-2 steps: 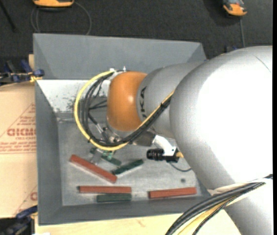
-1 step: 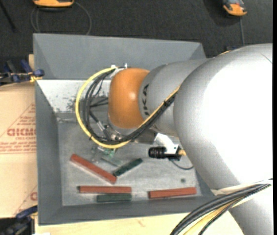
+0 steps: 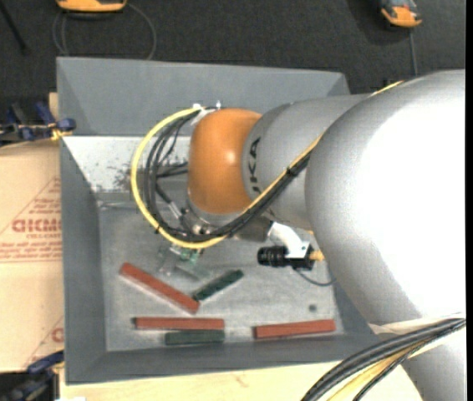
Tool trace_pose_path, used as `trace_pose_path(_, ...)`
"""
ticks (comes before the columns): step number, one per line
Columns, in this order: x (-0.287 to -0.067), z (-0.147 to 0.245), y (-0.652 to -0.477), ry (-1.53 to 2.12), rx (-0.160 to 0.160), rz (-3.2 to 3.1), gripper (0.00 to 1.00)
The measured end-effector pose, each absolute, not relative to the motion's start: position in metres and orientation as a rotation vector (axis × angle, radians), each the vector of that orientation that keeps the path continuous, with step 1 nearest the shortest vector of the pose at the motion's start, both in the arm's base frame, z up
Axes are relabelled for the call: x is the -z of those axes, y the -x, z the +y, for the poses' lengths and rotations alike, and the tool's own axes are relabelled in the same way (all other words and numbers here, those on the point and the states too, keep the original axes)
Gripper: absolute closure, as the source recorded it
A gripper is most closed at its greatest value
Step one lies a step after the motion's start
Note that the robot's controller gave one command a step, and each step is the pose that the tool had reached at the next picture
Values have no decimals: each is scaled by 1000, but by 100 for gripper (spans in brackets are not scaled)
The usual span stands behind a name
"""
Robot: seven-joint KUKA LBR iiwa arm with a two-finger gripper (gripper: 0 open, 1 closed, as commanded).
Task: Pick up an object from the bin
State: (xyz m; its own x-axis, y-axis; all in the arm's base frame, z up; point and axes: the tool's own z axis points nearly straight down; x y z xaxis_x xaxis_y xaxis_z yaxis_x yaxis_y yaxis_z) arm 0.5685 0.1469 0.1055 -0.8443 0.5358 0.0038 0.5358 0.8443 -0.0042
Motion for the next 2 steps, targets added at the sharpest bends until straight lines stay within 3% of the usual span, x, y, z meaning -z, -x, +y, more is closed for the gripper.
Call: trace_pose_path(2, -144, 147, -570, 873, 1, -3019, 100)
